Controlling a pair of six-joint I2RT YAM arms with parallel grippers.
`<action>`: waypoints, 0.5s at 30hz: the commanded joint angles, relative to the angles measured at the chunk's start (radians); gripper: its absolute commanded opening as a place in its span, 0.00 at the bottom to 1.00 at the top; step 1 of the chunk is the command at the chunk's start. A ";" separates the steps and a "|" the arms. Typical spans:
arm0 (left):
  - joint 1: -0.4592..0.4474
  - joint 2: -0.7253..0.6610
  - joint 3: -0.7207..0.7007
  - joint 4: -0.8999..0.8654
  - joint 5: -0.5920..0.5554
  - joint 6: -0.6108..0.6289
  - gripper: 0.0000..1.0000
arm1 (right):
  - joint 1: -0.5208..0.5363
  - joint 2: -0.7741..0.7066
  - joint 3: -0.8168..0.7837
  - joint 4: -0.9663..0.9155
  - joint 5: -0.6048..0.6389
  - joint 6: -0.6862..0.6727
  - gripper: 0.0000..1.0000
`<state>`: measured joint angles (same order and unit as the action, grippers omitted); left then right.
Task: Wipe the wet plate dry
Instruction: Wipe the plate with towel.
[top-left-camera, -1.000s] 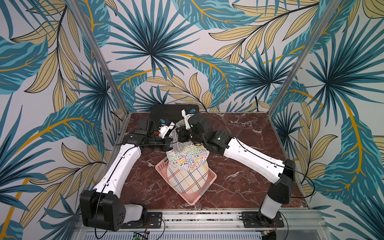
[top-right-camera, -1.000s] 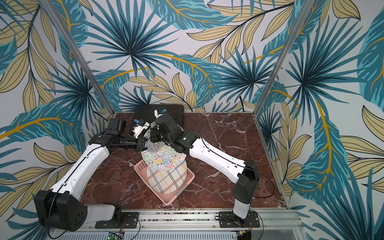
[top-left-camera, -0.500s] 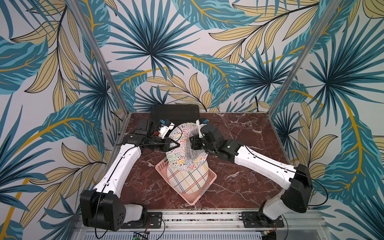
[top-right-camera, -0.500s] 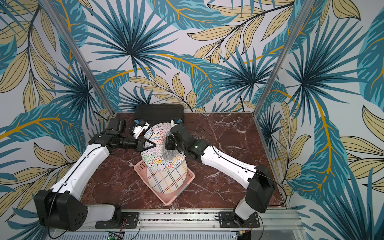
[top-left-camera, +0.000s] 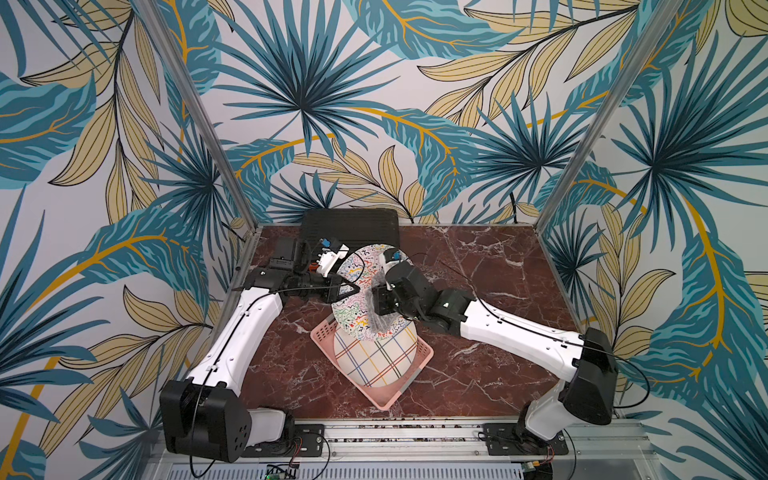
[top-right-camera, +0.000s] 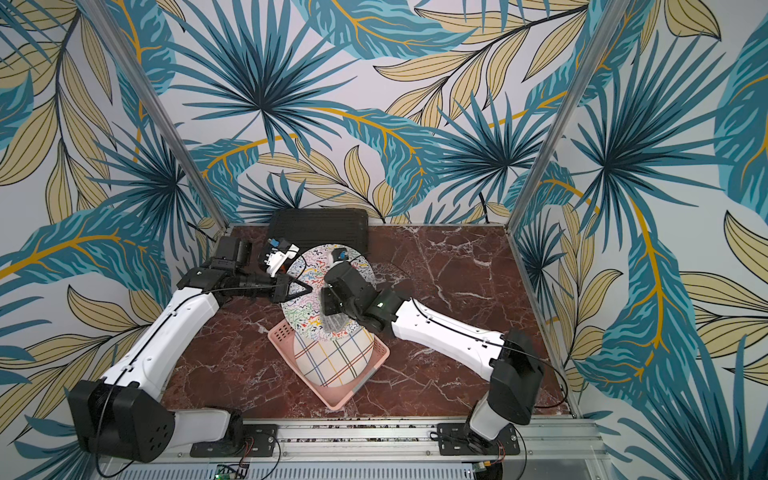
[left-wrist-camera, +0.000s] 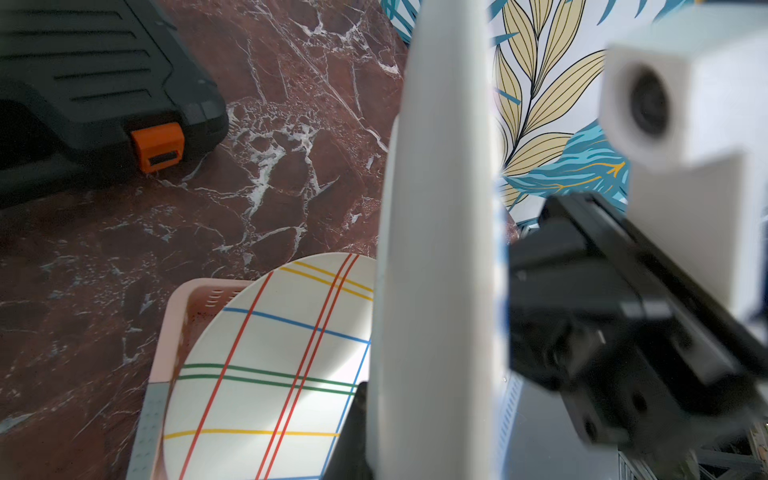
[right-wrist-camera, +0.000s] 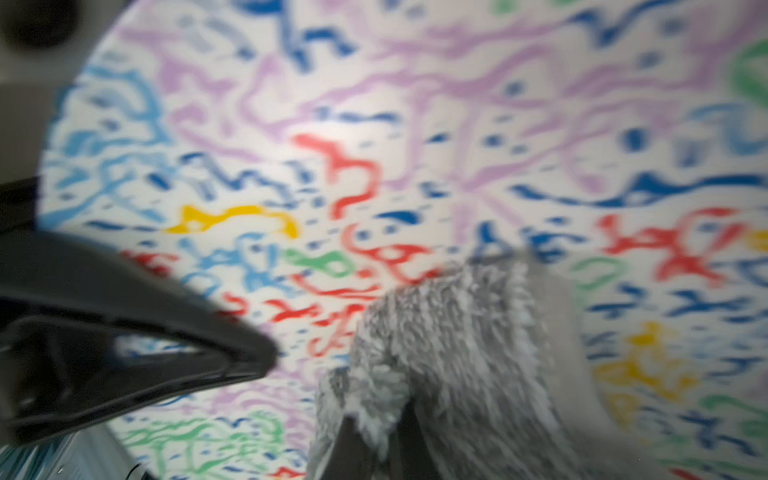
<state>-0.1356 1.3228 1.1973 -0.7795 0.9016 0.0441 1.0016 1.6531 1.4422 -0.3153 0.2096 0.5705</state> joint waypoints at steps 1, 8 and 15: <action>-0.013 -0.034 0.030 0.056 0.139 0.007 0.00 | 0.088 0.101 0.124 -0.032 -0.055 -0.071 0.00; -0.013 -0.043 0.025 0.054 0.135 0.010 0.00 | 0.113 0.157 0.141 -0.020 -0.058 -0.025 0.00; -0.012 -0.047 0.031 0.053 0.142 0.007 0.00 | 0.042 0.033 -0.112 0.077 -0.013 0.061 0.00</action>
<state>-0.1318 1.3231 1.1973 -0.7456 0.9009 0.0788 1.0840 1.7069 1.4319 -0.2554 0.1600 0.5812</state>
